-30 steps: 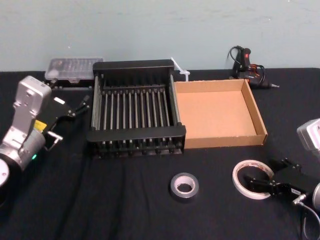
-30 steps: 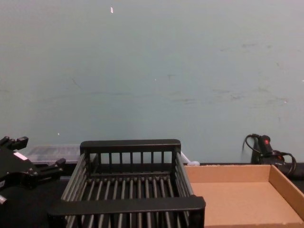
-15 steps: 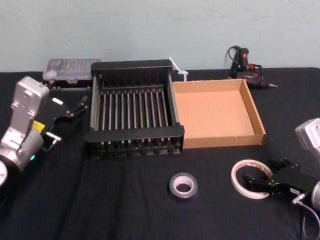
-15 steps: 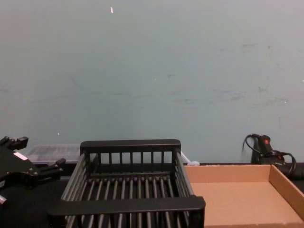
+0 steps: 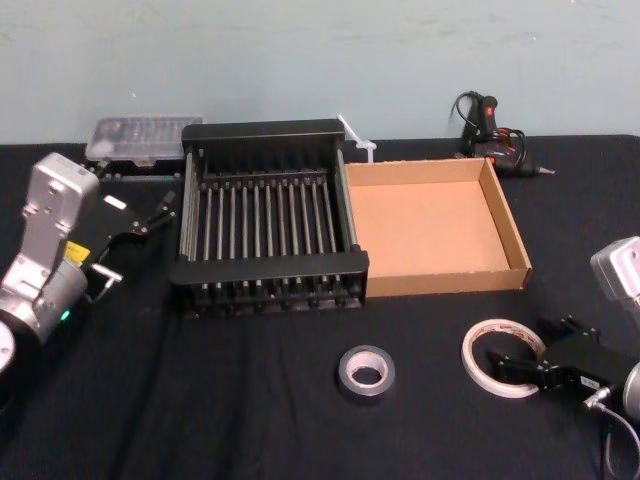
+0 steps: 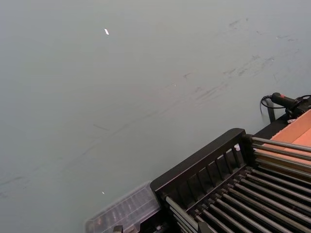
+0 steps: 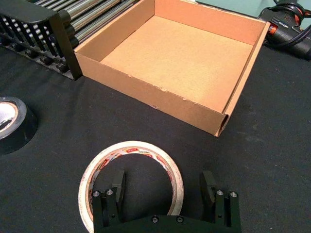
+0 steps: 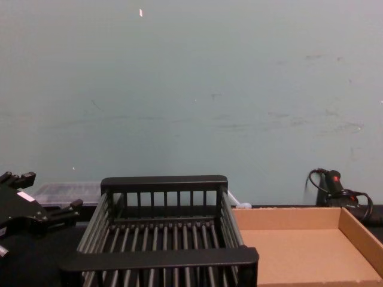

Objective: Pick up the white tape and place it into the black box , Pick up the silver tape and place it into the brown box.

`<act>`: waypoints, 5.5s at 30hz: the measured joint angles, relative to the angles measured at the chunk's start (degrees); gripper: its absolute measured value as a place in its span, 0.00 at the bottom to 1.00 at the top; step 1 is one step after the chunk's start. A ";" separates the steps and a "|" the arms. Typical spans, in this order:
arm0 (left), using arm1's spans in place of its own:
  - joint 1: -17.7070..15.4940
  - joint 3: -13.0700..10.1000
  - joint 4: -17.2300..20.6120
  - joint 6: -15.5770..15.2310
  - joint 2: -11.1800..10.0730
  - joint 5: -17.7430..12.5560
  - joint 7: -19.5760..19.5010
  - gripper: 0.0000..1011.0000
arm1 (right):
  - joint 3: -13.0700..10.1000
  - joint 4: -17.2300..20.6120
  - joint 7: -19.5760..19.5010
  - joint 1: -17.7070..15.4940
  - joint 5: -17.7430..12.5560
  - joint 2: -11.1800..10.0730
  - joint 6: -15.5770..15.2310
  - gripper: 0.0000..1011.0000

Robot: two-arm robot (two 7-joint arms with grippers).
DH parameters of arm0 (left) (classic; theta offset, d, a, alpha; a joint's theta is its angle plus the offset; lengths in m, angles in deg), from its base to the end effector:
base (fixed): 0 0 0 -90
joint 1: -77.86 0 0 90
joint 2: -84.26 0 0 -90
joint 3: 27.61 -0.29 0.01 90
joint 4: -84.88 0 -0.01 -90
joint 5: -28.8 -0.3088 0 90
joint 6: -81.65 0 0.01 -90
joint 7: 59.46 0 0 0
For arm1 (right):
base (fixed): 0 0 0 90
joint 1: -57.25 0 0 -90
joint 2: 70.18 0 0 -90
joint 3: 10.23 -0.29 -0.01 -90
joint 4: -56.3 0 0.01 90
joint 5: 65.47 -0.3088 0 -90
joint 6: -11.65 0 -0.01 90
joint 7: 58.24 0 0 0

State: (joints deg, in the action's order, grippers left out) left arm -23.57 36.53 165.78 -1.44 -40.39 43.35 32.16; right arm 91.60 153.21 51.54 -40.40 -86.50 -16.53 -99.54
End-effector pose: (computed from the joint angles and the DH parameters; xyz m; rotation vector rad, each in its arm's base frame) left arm 0.3581 0.0827 -0.3023 0.3045 -0.2851 1.2480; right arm 0.2835 -0.1020 -0.2943 -0.5353 0.2493 -0.9819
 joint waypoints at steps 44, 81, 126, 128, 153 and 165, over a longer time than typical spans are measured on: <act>0.00 0.00 0.00 0.00 0.00 0.00 0.00 0.99 | 0.01 0.09 -0.09 0.00 -0.13 -0.04 0.04 0.09; 0.00 0.00 0.00 0.00 0.00 0.00 0.00 0.99 | -1.91 2.74 1.25 -0.82 -2.75 -0.63 1.39 0.09; 0.00 0.00 0.00 0.00 0.00 0.00 0.00 0.99 | 5.10 -3.92 0.99 16.56 3.40 6.38 2.11 0.09; 0.00 0.00 0.00 0.00 0.00 0.00 0.00 0.99 | 5.55 -4.31 1.18 17.51 3.59 6.88 2.05 0.09; 0.00 0.00 0.00 0.00 0.00 0.00 0.00 0.99 | 12.07 -12.43 4.75 28.20 6.31 11.81 2.57 0.09; 0.00 0.00 0.00 0.00 0.00 0.00 0.00 0.99 | 14.99 -18.42 5.93 33.51 7.40 15.20 3.20 0.09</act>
State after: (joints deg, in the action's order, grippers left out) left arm -23.57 36.52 165.78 -1.44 -40.38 43.35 32.16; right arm 106.60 134.79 57.47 -6.89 -79.10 -1.33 -96.34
